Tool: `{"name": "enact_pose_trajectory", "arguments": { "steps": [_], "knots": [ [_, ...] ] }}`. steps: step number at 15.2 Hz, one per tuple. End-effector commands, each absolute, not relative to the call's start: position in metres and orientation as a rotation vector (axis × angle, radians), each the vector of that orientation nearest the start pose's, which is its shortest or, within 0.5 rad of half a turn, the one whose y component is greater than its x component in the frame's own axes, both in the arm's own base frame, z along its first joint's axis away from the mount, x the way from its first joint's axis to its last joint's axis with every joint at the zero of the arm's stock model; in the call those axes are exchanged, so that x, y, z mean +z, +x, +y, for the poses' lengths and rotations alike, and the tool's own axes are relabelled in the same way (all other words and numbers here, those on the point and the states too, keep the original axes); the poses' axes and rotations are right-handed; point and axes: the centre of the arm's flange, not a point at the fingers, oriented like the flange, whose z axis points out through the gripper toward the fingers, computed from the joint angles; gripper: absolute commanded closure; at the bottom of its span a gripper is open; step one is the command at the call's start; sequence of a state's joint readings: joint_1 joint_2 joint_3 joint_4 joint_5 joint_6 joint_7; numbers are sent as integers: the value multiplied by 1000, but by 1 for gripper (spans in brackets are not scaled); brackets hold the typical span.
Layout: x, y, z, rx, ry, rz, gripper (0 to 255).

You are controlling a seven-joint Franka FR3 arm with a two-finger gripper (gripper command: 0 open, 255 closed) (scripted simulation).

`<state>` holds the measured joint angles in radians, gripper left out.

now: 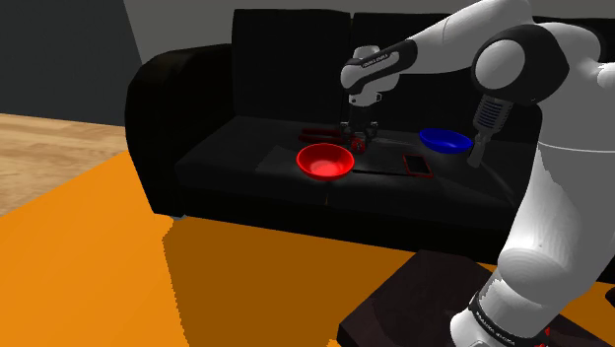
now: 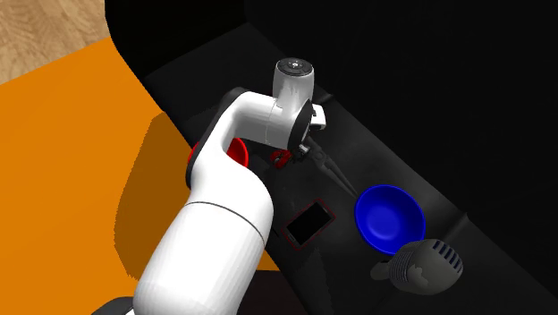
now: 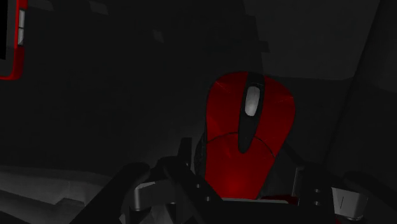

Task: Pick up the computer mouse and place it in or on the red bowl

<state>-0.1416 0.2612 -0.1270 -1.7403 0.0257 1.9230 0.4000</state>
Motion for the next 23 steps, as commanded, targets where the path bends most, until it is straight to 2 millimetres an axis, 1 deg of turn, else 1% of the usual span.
{"name": "enact_pose_trajectory", "arguments": {
  "steps": [1,23],
  "knots": [
    [418,603,-159,125,-2976,1049,255],
    [534,603,-159,125,-2976,1049,255]
  ]
}}
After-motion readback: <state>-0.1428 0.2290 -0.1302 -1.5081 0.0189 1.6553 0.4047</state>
